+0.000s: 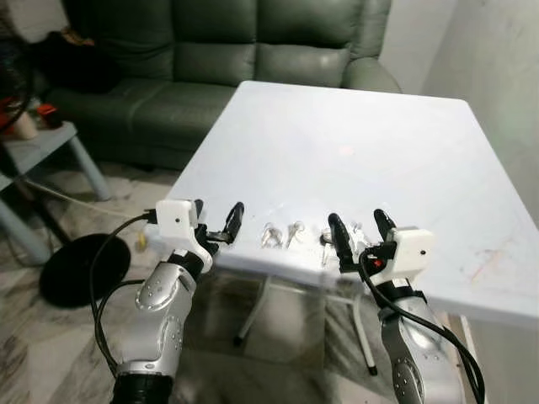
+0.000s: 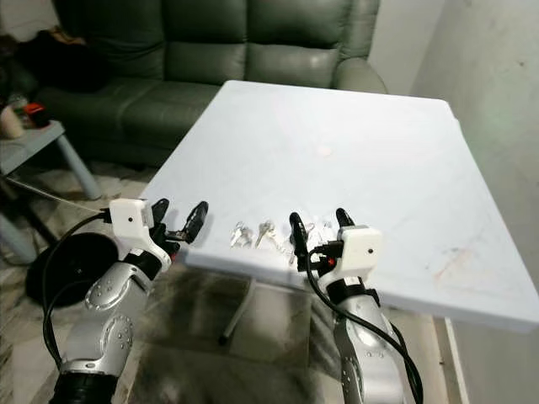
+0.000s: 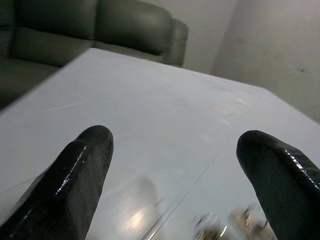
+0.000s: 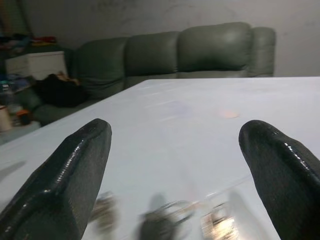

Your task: Hang keys on a hook

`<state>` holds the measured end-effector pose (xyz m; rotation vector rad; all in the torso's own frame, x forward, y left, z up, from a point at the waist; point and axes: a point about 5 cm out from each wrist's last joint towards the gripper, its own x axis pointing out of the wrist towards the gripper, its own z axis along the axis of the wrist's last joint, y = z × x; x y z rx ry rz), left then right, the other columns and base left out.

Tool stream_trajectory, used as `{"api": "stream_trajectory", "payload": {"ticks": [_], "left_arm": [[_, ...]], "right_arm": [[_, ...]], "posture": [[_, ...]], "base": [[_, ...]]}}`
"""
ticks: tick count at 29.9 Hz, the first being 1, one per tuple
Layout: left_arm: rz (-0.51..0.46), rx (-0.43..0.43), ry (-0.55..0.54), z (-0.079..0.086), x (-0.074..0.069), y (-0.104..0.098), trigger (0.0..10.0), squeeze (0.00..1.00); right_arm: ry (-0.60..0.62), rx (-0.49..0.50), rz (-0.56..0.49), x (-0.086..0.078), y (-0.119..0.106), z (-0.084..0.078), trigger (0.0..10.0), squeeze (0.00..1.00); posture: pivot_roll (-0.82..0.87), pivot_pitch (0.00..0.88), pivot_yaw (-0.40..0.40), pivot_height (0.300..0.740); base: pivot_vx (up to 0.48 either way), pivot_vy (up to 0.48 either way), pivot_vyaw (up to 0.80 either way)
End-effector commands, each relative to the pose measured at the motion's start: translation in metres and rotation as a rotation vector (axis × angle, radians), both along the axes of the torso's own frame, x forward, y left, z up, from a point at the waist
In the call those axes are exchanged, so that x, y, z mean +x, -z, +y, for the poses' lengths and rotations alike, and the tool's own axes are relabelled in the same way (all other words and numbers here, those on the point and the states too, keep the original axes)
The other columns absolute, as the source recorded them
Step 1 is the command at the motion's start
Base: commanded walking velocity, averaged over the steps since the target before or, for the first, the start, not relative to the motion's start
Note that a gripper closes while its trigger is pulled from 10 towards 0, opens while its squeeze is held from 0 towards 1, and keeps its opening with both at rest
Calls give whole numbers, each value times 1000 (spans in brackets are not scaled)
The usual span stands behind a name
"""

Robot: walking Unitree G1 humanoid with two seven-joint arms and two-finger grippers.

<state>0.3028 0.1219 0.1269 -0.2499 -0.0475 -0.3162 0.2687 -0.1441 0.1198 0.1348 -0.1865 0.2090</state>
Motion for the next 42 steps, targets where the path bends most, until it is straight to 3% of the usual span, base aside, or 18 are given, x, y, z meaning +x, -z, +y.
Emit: {"api": "stream_trajectory", "payload": {"ticks": [1,12,26,36,42], "left_arm": [[-29,1,11,-7,-1,-4,10000,0],[-49,57,74,-18,-14,2,10000,0],[-59,46,127,-34,-28,3,10000,0],[-57,43,140,-36,-33,3,10000,0],[-65,72,251,-51,-41,4,10000,0]], "right_arm": [[14,-18,12,-1,1,-7,10000,0],[-43,-123,34,14,-1,-14,10000,0],[-132,-309,-1,55,-28,-24,10000,0],[-183,-356,10,60,-24,-24,10000,0],[-291,-468,39,61,-12,-19,10000,0]], "posture": [[29,0,-9,740],[38,0,-24,740],[60,38,-74,740],[65,52,-91,740],[58,62,-90,740]], "base": [[0,0,0],[0,0,0],[0,0,0],[0,0,0],[0,0,0]]}}
